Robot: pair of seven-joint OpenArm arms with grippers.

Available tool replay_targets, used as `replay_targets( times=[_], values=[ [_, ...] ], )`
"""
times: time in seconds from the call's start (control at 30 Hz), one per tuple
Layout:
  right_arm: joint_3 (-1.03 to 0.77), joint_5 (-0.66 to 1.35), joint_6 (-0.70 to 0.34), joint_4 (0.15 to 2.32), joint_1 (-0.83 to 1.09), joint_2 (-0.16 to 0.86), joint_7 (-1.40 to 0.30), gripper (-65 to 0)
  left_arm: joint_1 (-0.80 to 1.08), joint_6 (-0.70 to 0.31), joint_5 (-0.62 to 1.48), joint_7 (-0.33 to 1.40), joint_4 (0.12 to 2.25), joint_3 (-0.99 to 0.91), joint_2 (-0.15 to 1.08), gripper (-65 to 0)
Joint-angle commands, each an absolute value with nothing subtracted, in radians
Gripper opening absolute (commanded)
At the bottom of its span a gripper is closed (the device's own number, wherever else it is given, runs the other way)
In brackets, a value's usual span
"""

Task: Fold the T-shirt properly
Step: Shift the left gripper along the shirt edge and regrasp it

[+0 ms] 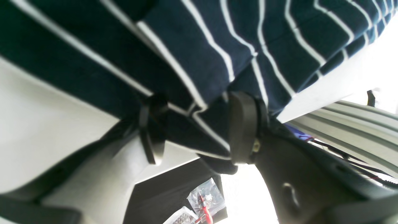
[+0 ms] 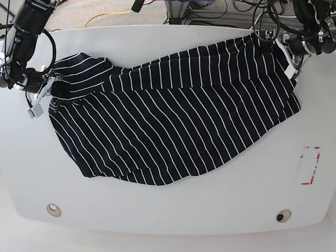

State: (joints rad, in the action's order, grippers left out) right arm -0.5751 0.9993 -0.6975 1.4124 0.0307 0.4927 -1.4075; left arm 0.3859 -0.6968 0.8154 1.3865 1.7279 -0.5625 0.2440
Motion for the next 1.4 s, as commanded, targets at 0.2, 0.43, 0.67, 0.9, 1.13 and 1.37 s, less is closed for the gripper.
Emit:
replay_targets(
  times=[0.2, 0.43, 0.67, 0.9, 1.13, 1.37],
  values=[
    [-0.582, 1.018, -0.698, 1.428, 0.015, 0.516, -1.394, -65.0, 0.366, -0.698, 0.823, 1.376, 1.742, -0.503, 0.214, -36.2],
    [-0.582, 1.018, -0.698, 1.428, 0.015, 0.516, -1.394, -65.0, 0.338, -0.698, 0.823, 1.376, 1.742, -0.498, 0.206, -36.4],
    [-0.582, 1.018, -0.698, 1.428, 0.016, 0.516, -1.394, -65.0, 0.323, -0.698, 0.823, 1.374, 1.745, -0.504, 0.193, -60.1],
    [-0.582, 1.018, -0.698, 1.428, 0.015, 0.516, -1.394, -65.0, 0.309, -0.698, 0.825, 1.325, 1.804, -0.504, 0.193, -63.2],
    [-0.584, 1.015, -0.698, 1.428, 0.015, 0.516, -1.392, -65.0, 0.302, -0.698, 0.825, 1.322, 1.847, -0.527, 0.193, -63.3],
    [-0.584, 1.009, -0.698, 1.42, -0.033, 0.516, -1.386, -65.0, 0.208, -0.698, 0.822, 1.325, 1.844, -0.541, 0.2, -63.3]
  ],
)
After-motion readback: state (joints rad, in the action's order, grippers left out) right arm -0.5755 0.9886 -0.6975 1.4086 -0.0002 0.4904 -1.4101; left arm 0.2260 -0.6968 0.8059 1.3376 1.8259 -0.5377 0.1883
